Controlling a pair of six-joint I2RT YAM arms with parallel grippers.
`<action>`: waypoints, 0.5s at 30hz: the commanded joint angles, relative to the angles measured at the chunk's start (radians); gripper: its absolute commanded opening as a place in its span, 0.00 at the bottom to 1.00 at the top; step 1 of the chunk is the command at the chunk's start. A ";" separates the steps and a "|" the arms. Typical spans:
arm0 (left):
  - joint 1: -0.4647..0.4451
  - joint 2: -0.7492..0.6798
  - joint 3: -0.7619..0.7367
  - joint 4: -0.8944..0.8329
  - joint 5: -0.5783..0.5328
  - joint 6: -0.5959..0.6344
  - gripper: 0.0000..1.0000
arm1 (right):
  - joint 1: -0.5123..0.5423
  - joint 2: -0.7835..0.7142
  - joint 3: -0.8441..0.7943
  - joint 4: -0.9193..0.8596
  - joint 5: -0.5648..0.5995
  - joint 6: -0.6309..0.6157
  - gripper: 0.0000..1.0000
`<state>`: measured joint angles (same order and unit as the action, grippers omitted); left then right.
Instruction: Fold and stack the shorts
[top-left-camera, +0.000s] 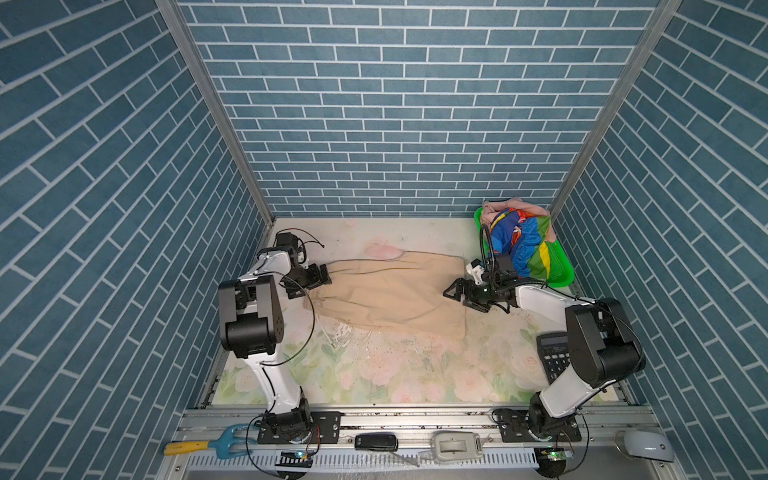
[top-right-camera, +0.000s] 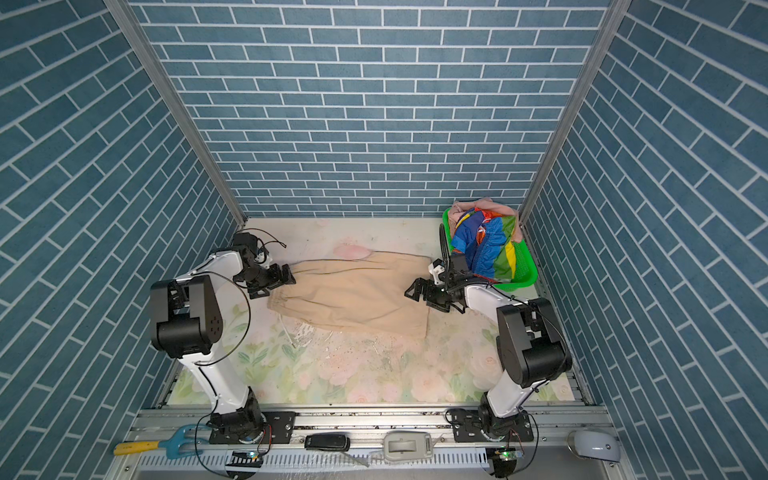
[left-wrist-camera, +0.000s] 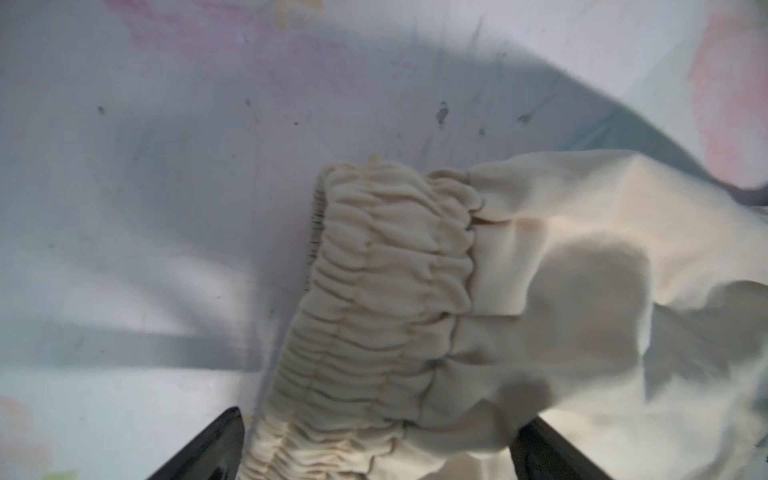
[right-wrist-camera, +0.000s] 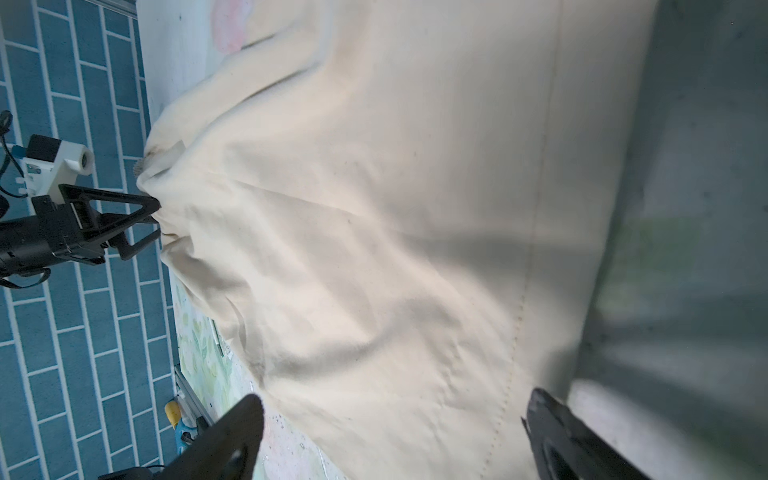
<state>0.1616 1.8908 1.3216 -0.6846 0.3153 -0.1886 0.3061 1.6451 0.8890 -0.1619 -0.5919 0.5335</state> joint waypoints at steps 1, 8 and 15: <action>0.025 0.008 0.025 -0.026 -0.080 0.048 1.00 | -0.004 -0.004 -0.019 0.021 -0.009 -0.016 0.99; 0.029 0.053 0.009 0.037 0.014 0.020 0.97 | -0.004 0.007 -0.025 0.029 -0.023 -0.006 0.99; 0.022 0.106 0.023 0.052 0.056 0.015 0.88 | -0.004 0.009 -0.024 0.020 -0.017 -0.012 0.99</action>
<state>0.1852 1.9602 1.3369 -0.6342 0.3470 -0.1696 0.3061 1.6512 0.8761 -0.1417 -0.5991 0.5339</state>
